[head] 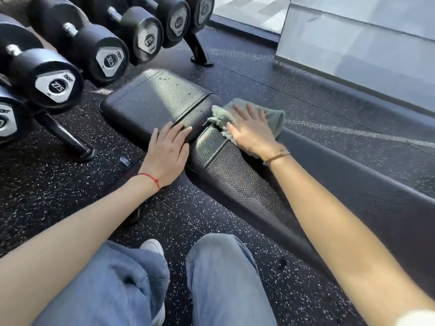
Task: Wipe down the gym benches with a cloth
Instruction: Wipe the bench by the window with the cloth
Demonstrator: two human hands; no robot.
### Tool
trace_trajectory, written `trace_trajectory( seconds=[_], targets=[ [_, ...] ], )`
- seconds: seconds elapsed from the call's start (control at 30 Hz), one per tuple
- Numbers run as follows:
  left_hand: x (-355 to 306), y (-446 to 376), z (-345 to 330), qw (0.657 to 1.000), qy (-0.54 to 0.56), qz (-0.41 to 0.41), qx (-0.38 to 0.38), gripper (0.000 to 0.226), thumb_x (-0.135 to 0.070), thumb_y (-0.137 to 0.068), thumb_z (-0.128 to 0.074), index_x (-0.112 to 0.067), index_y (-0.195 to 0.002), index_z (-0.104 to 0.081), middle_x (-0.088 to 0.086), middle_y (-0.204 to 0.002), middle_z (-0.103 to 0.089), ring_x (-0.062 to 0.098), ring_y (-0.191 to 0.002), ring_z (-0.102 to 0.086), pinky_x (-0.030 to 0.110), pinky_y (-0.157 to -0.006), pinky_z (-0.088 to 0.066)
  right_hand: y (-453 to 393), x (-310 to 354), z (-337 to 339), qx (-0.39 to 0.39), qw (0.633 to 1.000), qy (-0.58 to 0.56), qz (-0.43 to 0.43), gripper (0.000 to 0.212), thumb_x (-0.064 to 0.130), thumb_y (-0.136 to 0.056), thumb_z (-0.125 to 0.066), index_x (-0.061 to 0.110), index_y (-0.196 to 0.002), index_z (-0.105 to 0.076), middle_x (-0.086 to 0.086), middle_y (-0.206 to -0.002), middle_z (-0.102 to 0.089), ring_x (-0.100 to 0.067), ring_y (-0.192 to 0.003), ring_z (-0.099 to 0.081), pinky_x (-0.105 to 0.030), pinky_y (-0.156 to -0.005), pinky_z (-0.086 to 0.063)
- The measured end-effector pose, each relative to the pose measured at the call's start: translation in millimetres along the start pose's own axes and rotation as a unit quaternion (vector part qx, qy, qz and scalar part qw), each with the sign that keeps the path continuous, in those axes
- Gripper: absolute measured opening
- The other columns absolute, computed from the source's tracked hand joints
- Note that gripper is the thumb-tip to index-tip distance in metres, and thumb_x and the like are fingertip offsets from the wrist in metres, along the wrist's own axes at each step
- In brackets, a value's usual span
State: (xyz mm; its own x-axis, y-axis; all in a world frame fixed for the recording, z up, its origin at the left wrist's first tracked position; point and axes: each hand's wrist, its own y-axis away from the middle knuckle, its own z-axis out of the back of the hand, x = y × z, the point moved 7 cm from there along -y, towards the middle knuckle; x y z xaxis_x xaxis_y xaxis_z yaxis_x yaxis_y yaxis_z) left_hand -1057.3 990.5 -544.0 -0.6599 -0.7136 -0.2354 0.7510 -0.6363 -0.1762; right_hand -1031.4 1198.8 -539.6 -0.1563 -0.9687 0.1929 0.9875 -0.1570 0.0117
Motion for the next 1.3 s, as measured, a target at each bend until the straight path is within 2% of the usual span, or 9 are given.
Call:
trace_trajectory(
  seconds=[0.13,0.27,0.43,0.53,0.63,0.87,1.0,1.17,1.3],
  targets=[
    [-16,-2,0,1.0,0.02,-0.015,-0.008,0.052,-0.031,-0.099,-0.027,-0.018,-0.148,-0.037,0.003,-0.155,-0.033,0.021,-0.147,-0.022,0.052,-0.121,-0.009,73,36,-10,0.003,0.996,0.014,0.083,0.057,0.043,-0.102,-0.031,0.037,-0.154,-0.009,0.008,-0.164,-0.005,-0.024,-0.151,0.006,-0.05,-0.12,0.007],
    [-35,-6,4,0.998,0.055,-0.033,-0.016,0.046,-0.024,-0.103,-0.032,-0.018,-0.148,-0.035,0.0,-0.154,-0.034,0.017,-0.146,-0.024,0.05,-0.121,-0.007,152,30,-12,0.014,0.994,0.02,0.107,0.063,0.039,-0.099,-0.038,0.042,-0.154,-0.006,0.013,-0.163,-0.003,-0.019,-0.151,0.01,-0.047,-0.121,0.01],
    [-51,-4,9,0.997,0.039,-0.073,-0.003,0.052,-0.032,-0.099,-0.027,-0.019,-0.148,-0.037,0.003,-0.154,-0.035,0.02,-0.145,-0.025,0.047,-0.121,-0.01,166,-27,1,0.005,0.999,-0.015,0.043,0.058,0.042,-0.1,-0.034,0.045,-0.152,-0.01,0.019,-0.162,0.0,-0.011,-0.15,0.01,-0.034,-0.119,0.015],
    [-48,0,7,0.997,0.034,-0.075,0.011,0.048,-0.028,-0.102,-0.03,-0.02,-0.149,-0.034,0.005,-0.155,-0.033,0.02,-0.146,-0.023,0.049,-0.12,-0.015,120,-38,8,-0.009,1.0,0.009,-0.025,0.055,0.048,-0.103,-0.026,0.043,-0.153,-0.005,0.012,-0.163,0.002,-0.018,-0.15,0.008,-0.039,-0.12,0.013],
    [-46,4,-2,0.996,0.04,-0.072,0.027,0.048,-0.025,-0.102,-0.034,-0.02,-0.15,-0.033,0.004,-0.156,-0.033,0.02,-0.146,-0.023,0.049,-0.119,-0.017,106,-22,6,-0.009,0.999,0.005,-0.035,0.054,0.05,-0.102,-0.024,0.042,-0.153,-0.008,0.01,-0.163,0.0,-0.023,-0.151,0.008,-0.046,-0.121,0.01],
    [-76,-1,-15,0.992,0.029,-0.123,0.027,0.048,-0.026,-0.102,-0.035,-0.017,-0.149,-0.034,0.006,-0.156,-0.032,0.023,-0.147,-0.024,0.051,-0.119,-0.019,214,2,-6,-0.003,0.999,0.01,0.031,0.062,0.041,-0.098,-0.043,0.042,-0.153,-0.014,0.014,-0.163,-0.007,-0.021,-0.151,0.006,-0.047,-0.121,0.008],
    [-89,-3,-22,0.991,0.017,-0.127,0.032,0.053,-0.035,-0.098,-0.03,-0.019,-0.148,-0.037,0.005,-0.155,-0.036,0.026,-0.146,-0.025,0.049,-0.119,-0.017,262,-42,3,-0.008,0.999,-0.012,-0.031,0.056,0.053,-0.098,-0.027,0.047,-0.152,-0.011,0.02,-0.162,-0.002,-0.013,-0.151,0.006,-0.034,-0.12,0.014],
    [-90,-3,-24,0.992,0.008,-0.123,0.026,0.056,-0.038,-0.096,-0.029,-0.02,-0.147,-0.039,0.005,-0.154,-0.037,0.027,-0.145,-0.027,0.049,-0.119,-0.016,206,-93,19,-0.028,0.993,0.0,-0.116,0.054,0.051,-0.101,-0.022,0.043,-0.153,-0.011,0.014,-0.163,-0.006,-0.016,-0.151,0.005,-0.042,-0.122,0.007],
    [-91,-3,-23,0.992,0.014,-0.12,0.024,0.055,-0.038,-0.096,-0.031,-0.02,-0.147,-0.04,0.004,-0.154,-0.038,0.027,-0.145,-0.028,0.051,-0.119,-0.017,157,-68,13,-0.016,0.994,0.008,-0.107,0.053,0.05,-0.103,-0.02,0.041,-0.154,-0.008,0.01,-0.163,-0.002,-0.023,-0.151,0.008,-0.048,-0.121,0.009]
  ],
)
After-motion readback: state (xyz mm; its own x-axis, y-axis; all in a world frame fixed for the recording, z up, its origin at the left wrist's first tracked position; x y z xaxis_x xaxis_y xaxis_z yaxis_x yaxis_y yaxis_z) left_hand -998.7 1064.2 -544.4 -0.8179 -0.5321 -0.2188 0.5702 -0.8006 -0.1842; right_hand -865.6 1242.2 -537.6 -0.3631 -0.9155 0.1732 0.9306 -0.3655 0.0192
